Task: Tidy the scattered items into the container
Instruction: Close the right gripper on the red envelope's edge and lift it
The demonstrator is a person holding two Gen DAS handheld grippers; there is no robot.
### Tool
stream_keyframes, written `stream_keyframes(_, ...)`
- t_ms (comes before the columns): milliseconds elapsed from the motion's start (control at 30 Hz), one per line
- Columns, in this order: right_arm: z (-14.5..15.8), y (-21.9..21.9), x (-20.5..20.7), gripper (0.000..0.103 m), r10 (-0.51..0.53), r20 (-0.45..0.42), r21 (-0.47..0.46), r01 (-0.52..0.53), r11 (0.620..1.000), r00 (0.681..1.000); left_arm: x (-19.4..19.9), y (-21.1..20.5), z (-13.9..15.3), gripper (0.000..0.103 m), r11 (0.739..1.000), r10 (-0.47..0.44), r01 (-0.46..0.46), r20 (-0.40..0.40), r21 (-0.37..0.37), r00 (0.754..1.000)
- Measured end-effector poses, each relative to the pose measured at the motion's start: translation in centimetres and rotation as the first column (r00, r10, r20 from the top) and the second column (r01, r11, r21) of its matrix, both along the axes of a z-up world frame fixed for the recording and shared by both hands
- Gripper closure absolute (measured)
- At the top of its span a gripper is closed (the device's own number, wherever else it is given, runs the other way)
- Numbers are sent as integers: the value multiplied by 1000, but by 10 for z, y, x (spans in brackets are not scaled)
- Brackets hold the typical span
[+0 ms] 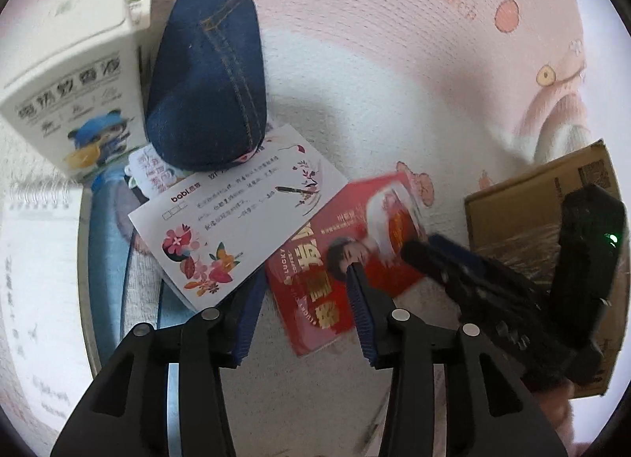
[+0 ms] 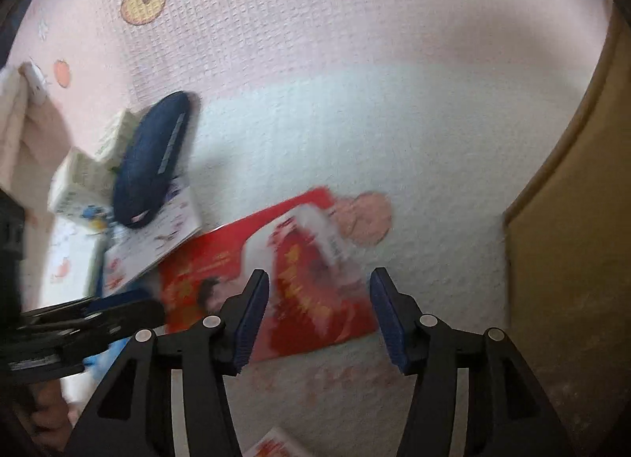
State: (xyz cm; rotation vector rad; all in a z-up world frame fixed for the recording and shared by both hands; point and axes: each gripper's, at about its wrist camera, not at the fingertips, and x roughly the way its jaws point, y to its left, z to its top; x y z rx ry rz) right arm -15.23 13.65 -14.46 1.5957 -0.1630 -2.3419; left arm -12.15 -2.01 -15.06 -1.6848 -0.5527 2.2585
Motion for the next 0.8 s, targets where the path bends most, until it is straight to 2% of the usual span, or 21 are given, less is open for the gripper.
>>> stream_keyframes(100, 0, -4, 16, 60, 34, 55, 26, -36, 999, 998, 1, -4, 1, 58, 1000, -12, 12, -15, -5, 1000)
stream_keyframes(200, -3, 2, 32, 62, 43, 169, -52, -34, 998, 985, 0, -7, 1, 58, 1000, -24, 24, -9, 7, 1000)
stream_keyframes(300, -5, 2, 49, 65, 75, 214, -60, -64, 996, 974, -2, -4, 3, 58, 999, -37, 37, -9, -1, 999)
stream_keyframes(400, 0, -7, 57, 65, 132, 180, 24, -138, 990, 975, -5, 2, 6, 58, 997, -68, 68, -18, -20, 998)
stream_keyframes(433, 2, -14, 59, 65, 154, 155, 92, -169, 981, 976, -5, 1, 7, 58, 998, -60, 60, -18, -14, 998)
stream_keyframes(533, 10, -21, 59, 65, 180, 85, 192, -194, 962, 980, 0, -7, 11, 58, 999, -9, 9, -8, 32, 1000)
stream_keyframes(600, 14, -18, 54, 59, 176, 59, 196, -184, 963, 983, 4, -13, 9, 58, 998, 5, -6, 14, 65, 1000)
stream_keyframes(700, 9, -5, 45, 53, 101, 91, 165, -115, 980, 991, 10, -14, 3, 58, 1000, -10, 10, 36, 4, 999)
stream_keyframes(800, -1, 12, 41, 52, 19, 127, 98, -32, 995, 992, 14, -12, 3, 58, 1000, -27, 28, 22, -2, 999)
